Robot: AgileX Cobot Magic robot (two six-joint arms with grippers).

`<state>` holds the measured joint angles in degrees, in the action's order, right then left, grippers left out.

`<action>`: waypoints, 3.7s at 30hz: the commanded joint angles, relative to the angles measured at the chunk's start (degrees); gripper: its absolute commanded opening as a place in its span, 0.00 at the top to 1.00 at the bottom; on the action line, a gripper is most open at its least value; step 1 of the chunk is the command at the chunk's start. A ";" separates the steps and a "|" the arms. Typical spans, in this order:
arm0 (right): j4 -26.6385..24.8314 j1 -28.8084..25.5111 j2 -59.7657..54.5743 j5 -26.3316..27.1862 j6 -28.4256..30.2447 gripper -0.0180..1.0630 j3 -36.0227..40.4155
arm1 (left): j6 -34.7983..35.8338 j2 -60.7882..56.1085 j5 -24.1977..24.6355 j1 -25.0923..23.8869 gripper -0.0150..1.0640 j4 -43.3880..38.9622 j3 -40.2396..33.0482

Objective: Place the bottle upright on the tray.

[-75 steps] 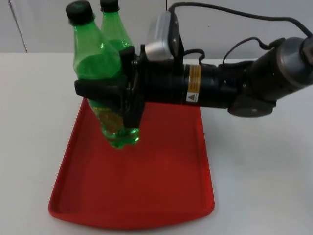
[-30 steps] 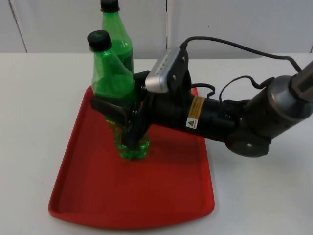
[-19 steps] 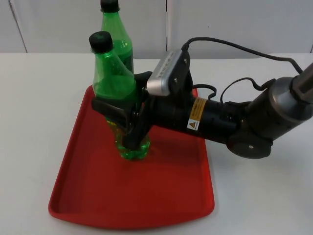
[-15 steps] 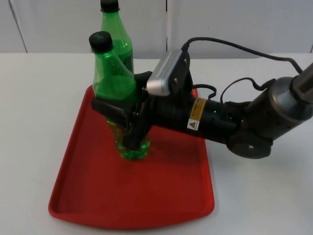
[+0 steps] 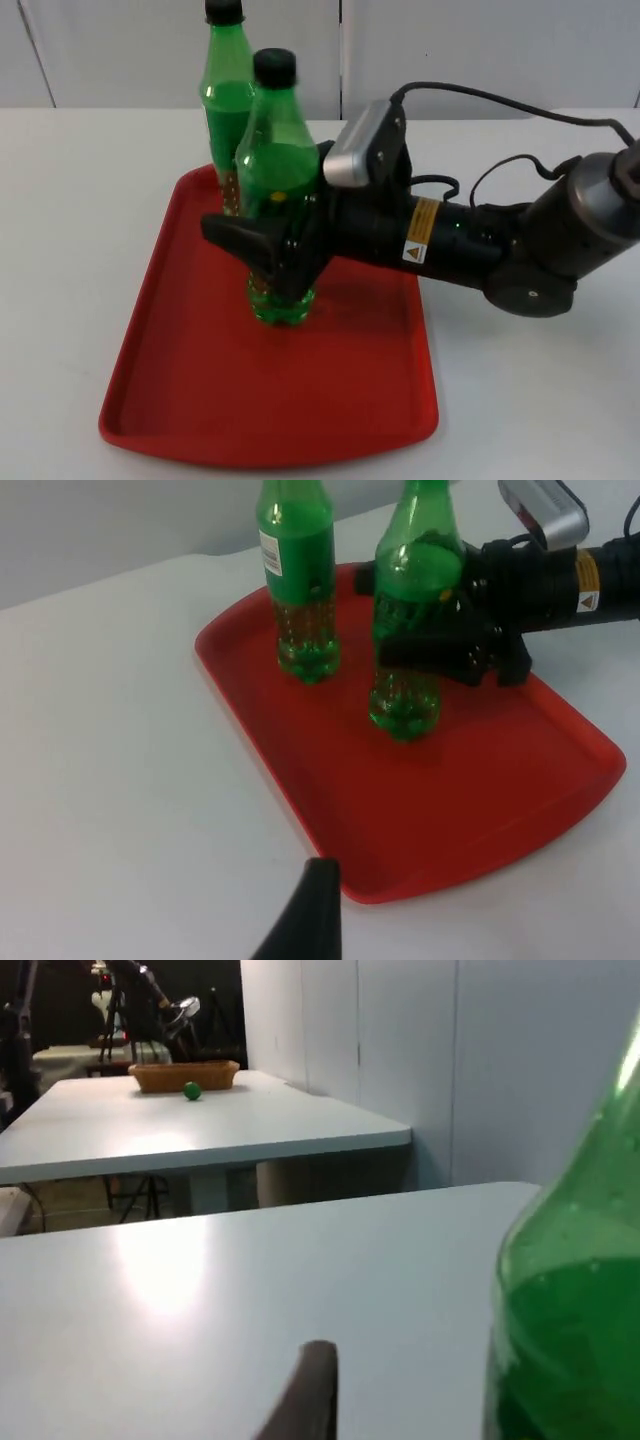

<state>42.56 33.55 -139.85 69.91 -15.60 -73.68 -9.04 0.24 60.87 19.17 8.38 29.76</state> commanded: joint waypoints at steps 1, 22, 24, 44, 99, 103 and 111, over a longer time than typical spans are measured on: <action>3.43 -0.23 0.15 0.06 -0.44 0.17 0.28 | 0.30 -0.24 -0.20 0.10 0.18 -0.12 -0.40; 11.81 -5.81 0.15 -0.36 -5.58 0.15 0.28 | 0.30 -0.24 0.06 0.10 0.18 -0.11 -0.40; 14.37 -6.03 0.15 -0.44 -6.08 0.15 0.28 | 0.30 -0.24 0.06 0.10 0.18 -0.11 -0.40; 23.26 -6.03 2.28 -12.50 -14.46 0.02 0.28 | 0.30 -0.24 0.12 0.10 0.18 -0.11 -0.40; 57.39 -23.09 50.79 -55.42 -82.14 0.01 6.15 | 0.30 -0.24 0.09 0.10 0.18 -0.17 -0.40; 57.39 -29.14 50.79 -55.19 -84.57 0.01 9.46 | 0.30 -0.24 0.09 0.10 0.18 -0.17 -0.40; 57.39 -35.21 51.00 -29.70 -94.92 0.01 13.69 | 0.30 -0.24 0.09 0.10 0.18 -0.17 -0.40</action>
<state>99.80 -1.44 -89.49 31.85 -108.59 -60.13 -9.04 0.24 61.04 19.17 8.17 29.76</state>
